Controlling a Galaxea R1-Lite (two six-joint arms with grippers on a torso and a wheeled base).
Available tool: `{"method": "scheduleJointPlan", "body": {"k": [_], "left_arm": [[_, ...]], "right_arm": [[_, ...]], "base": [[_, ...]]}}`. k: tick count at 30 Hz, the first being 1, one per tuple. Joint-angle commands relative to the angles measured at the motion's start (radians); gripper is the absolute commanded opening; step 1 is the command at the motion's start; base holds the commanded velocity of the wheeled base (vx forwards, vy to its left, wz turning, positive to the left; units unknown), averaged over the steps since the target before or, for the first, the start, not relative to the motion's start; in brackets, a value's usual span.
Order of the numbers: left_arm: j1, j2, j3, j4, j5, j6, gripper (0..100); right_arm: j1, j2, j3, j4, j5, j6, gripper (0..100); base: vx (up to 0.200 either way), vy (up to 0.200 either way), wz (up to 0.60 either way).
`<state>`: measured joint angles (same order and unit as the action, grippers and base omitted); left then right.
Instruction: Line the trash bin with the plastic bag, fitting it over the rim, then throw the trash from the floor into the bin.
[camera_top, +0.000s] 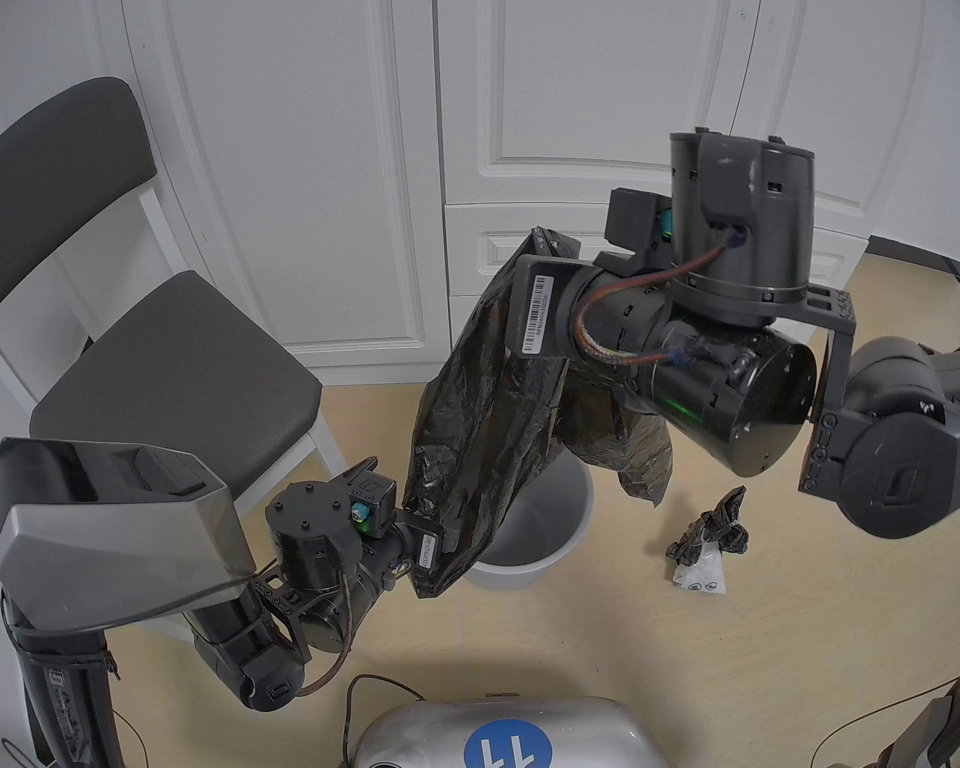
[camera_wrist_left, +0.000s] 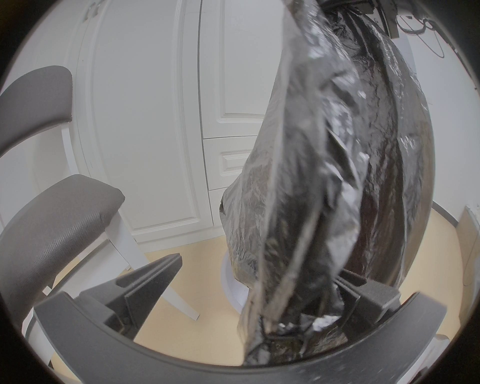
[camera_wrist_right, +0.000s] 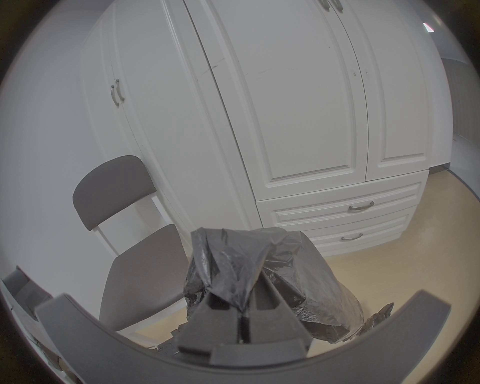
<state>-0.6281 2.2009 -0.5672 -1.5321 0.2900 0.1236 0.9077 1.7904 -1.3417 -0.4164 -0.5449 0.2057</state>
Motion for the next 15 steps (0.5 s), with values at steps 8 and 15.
{"method": "scheduleJointPlan", "body": {"k": [8,15], "left_arm": [[0.007,-0.012,0.004,0.0,-0.005,0.002,0],[0.008,-0.01,0.001,0.0,-0.003,0.001,0]], "right_arm": [[0.002,-0.013,0.022,-0.007,0.0,0.007,0],[0.002,-0.017,0.027,-0.005,0.0,0.009,0]], "base": [[0.0,0.0,0.0],[0.0,0.0,0.0]]}}
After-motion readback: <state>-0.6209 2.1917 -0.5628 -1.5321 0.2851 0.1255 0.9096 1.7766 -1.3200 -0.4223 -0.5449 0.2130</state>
